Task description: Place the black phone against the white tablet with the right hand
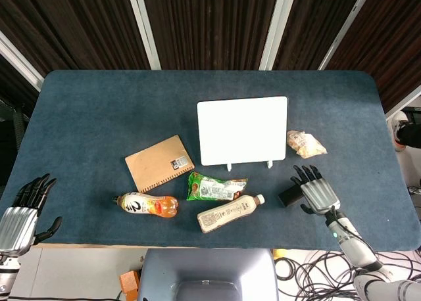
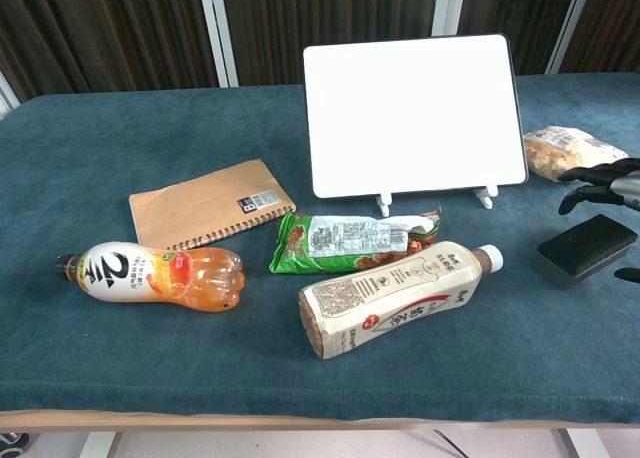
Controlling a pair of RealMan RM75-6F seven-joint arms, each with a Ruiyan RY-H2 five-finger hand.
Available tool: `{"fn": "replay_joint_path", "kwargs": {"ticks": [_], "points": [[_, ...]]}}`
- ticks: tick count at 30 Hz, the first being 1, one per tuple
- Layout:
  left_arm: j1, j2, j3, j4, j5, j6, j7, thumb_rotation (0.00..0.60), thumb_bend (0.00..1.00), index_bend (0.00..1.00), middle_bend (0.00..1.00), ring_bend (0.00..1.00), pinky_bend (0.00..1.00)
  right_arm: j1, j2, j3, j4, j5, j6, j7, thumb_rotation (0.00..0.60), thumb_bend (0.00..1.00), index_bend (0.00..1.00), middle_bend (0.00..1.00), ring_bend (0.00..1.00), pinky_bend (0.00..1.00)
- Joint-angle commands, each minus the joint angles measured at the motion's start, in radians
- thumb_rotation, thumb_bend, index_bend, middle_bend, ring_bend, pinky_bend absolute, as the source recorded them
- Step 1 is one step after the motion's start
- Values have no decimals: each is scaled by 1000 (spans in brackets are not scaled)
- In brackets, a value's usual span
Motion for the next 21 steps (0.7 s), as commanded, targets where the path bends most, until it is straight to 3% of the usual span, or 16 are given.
{"fn": "replay_joint_path", "kwargs": {"ticks": [1, 12, 21], "points": [[1, 0, 1, 5, -2, -3, -3, 600, 328, 0, 0, 0, 116, 5, -11, 6, 17, 7, -14, 21, 600, 179, 307, 0, 0, 0], [5, 0, 1, 3, -6, 1, 2, 600, 329, 0, 0, 0, 117, 16, -46, 14, 63, 6, -29, 58, 600, 179, 439, 0, 0, 0], [6, 0, 2, 3, -3, 2, 2, 600, 330, 0, 0, 0, 116, 9, -77, 28, 91, -17, 22, 79, 600, 209, 636, 0, 0, 0]]}}
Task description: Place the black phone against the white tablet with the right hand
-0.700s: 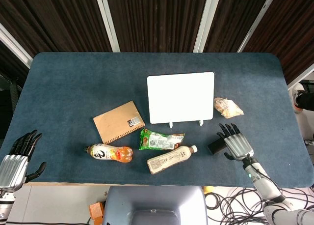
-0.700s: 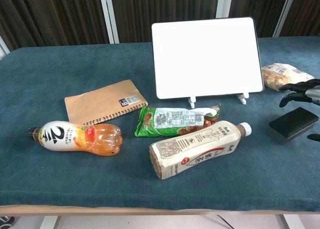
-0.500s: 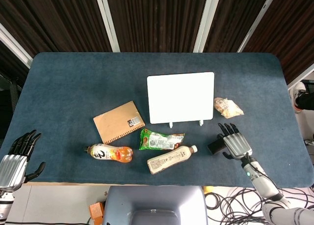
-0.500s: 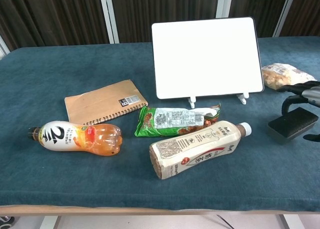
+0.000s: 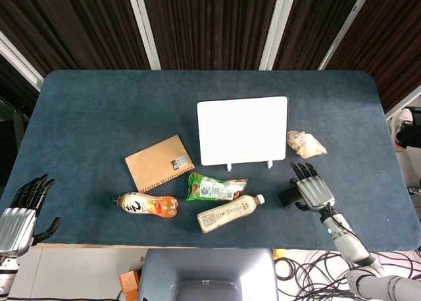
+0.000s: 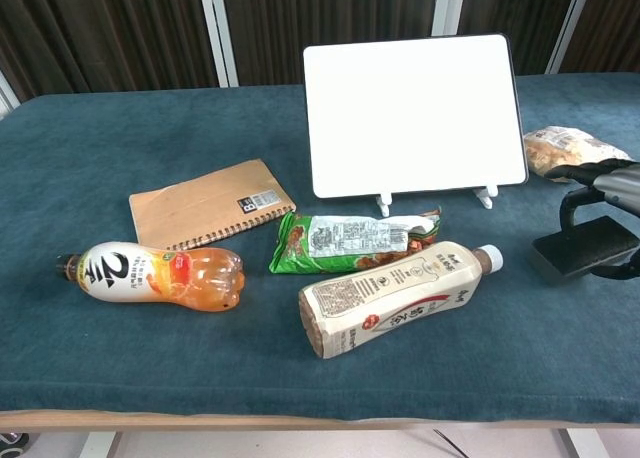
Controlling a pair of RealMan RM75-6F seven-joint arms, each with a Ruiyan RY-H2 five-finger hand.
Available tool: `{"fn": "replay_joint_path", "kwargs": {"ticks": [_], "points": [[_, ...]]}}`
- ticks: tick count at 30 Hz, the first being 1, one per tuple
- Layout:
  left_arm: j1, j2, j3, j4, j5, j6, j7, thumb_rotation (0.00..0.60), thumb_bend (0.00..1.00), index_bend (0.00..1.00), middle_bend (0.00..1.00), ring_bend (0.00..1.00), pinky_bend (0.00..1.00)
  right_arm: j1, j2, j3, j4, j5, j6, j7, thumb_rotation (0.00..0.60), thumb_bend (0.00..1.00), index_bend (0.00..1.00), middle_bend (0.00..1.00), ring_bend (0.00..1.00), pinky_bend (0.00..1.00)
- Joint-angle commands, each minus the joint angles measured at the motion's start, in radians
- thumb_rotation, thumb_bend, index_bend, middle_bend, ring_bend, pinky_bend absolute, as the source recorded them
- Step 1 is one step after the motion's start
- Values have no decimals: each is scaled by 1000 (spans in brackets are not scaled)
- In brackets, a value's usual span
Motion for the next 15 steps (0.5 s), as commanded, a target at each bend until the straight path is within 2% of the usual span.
{"fn": "replay_joint_path", "kwargs": {"ticks": [1, 5, 9, 11, 15], "points": [[0, 0, 1, 0, 2, 0, -1, 600, 329, 0, 0, 0, 116, -2, -15, 13, 12, -12, 29, 10, 600, 214, 647, 0, 0, 0], [-2, -2, 2, 1, 3, -4, 0, 600, 328, 0, 0, 0, 116, 19, -51, 59, 28, -17, 71, -6, 600, 215, 664, 7, 0, 0], [-4, -4, 2, 0, 6, -7, 5, 600, 329, 0, 0, 0, 116, 75, -128, 141, 90, -4, 115, -73, 600, 214, 668, 13, 0, 0], [-6, -6, 2, 0, 6, -9, 7, 600, 328, 0, 0, 0, 116, 119, -183, 186, 142, 7, 129, -135, 600, 215, 668, 13, 0, 0], [-6, -5, 1, 1, 3, -10, 6, 600, 328, 0, 0, 0, 116, 205, -288, 231, 277, -10, 162, -248, 600, 215, 655, 13, 0, 0]]}}
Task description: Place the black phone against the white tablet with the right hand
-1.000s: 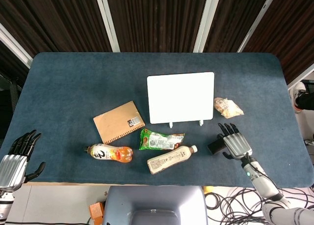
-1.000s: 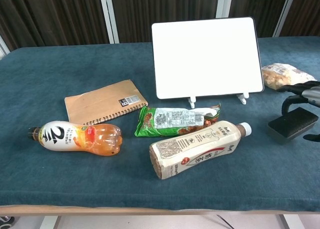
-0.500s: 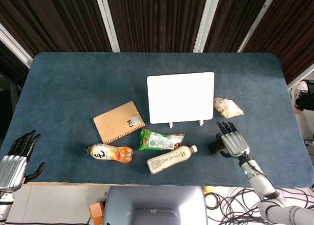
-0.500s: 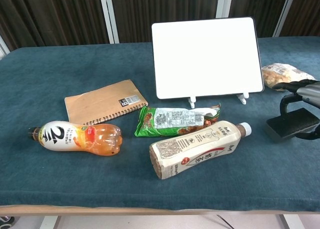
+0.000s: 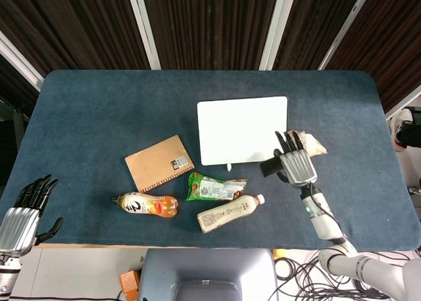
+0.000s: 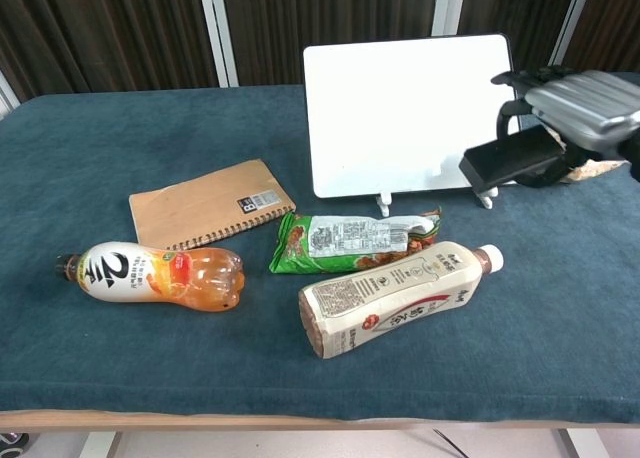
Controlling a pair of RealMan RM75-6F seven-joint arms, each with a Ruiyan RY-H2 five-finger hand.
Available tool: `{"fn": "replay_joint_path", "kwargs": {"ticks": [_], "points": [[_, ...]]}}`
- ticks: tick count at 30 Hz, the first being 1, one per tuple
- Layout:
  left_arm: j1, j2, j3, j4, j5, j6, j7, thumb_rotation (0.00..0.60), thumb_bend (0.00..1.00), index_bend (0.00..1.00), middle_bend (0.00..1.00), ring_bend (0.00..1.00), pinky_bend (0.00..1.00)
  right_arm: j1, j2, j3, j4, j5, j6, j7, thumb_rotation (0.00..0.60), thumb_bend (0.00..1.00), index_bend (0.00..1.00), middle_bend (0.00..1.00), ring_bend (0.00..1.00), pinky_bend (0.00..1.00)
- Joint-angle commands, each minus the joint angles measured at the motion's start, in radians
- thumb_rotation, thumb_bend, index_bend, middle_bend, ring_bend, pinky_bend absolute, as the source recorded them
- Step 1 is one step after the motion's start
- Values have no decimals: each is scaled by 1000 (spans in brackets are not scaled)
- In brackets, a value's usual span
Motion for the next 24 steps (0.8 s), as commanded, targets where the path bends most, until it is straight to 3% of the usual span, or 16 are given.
{"fn": "replay_joint_path", "kwargs": {"ticks": [1, 8, 13, 24], "points": [[0, 1, -1, 1, -2, 0, -3, 600, 329, 0, 0, 0, 116, 107, -133, 59, 165, -25, 58, -112, 600, 215, 648, 13, 0, 0], [-2, 3, 0, 4, -3, -4, -10, 600, 329, 0, 0, 0, 117, 214, -304, 41, 457, -115, 129, -110, 600, 215, 632, 15, 0, 0], [0, 4, 2, 4, -1, -4, -10, 600, 329, 0, 0, 0, 116, 265, -396, 40, 633, -119, 121, -60, 600, 215, 626, 14, 0, 0], [-6, 2, 1, 7, -9, -17, -13, 600, 327, 0, 0, 0, 116, 328, -494, 62, 816, -75, 66, 1, 600, 215, 610, 14, 0, 0]]}}
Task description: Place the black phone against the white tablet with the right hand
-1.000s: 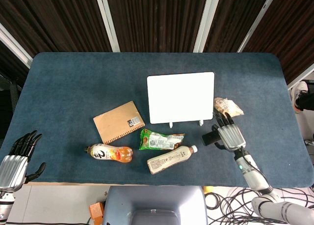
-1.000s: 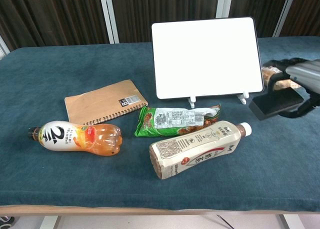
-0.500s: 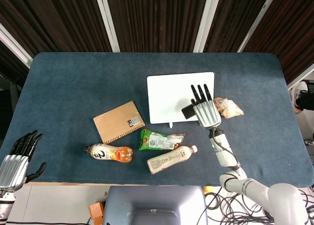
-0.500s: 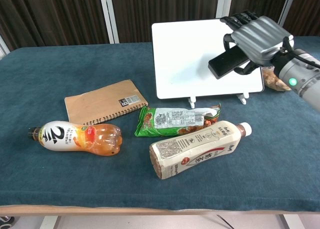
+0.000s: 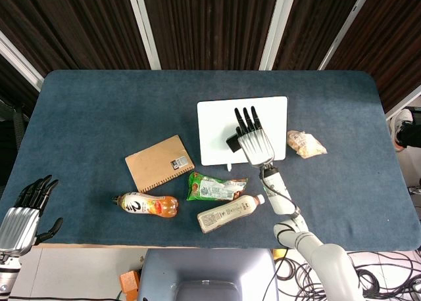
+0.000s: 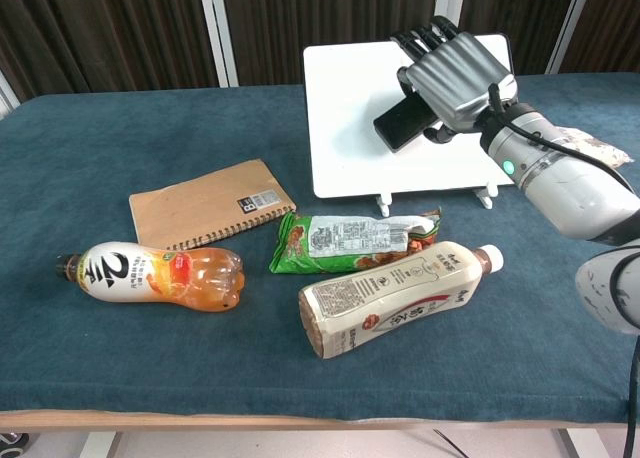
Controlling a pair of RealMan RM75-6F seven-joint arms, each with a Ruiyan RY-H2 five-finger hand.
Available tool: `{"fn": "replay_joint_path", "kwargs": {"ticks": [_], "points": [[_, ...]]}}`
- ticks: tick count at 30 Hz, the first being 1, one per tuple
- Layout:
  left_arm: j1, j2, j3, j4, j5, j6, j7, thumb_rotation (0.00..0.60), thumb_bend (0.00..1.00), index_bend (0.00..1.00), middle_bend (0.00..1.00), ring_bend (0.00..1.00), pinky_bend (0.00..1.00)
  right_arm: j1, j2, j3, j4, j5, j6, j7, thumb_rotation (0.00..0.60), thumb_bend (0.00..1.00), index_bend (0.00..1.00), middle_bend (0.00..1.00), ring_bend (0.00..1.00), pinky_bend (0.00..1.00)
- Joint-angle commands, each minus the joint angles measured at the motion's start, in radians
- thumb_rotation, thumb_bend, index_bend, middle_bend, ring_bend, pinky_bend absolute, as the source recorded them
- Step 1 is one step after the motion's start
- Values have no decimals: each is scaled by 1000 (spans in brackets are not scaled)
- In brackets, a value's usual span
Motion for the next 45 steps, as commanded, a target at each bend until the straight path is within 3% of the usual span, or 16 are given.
{"fn": "replay_joint_path", "kwargs": {"ticks": [1, 9, 16, 22, 33, 38, 42, 45], "points": [[-2, -1, -1, 1, -1, -3, -1, 600, 328, 0, 0, 0, 116, 16, -22, 5, 36, 15, -20, 8, 600, 215, 605, 14, 0, 0], [-8, -5, -1, 1, -5, -15, 6, 600, 329, 0, 0, 0, 117, 22, -36, 10, 69, 43, -50, 1, 600, 214, 503, 8, 0, 0], [-9, -5, -2, 0, -10, -18, 7, 600, 329, 0, 0, 0, 117, 19, -35, 9, 69, 58, -57, -16, 600, 215, 275, 0, 0, 0], [-8, -3, -3, -1, -10, -15, 7, 600, 329, 0, 0, 0, 117, 12, -33, 1, 63, 58, -56, -19, 600, 215, 137, 0, 0, 0], [-2, 1, -2, -1, -3, 2, -2, 600, 329, 0, 0, 0, 117, -36, 10, -37, -10, 40, -18, -14, 600, 215, 0, 0, 0, 0], [4, 5, -3, 0, 1, 16, -12, 600, 328, 0, 0, 0, 117, -155, 126, -96, -231, -6, 112, 16, 600, 214, 0, 0, 0, 0], [8, 8, -3, 0, 4, 26, -18, 600, 329, 0, 0, 0, 117, -318, 347, -166, -652, -19, 214, -28, 600, 214, 0, 0, 0, 0], [13, 8, -1, -1, 11, 37, -17, 600, 328, 0, 0, 0, 116, -450, 581, -236, -1045, -6, 282, -102, 600, 214, 0, 0, 0, 0]]}}
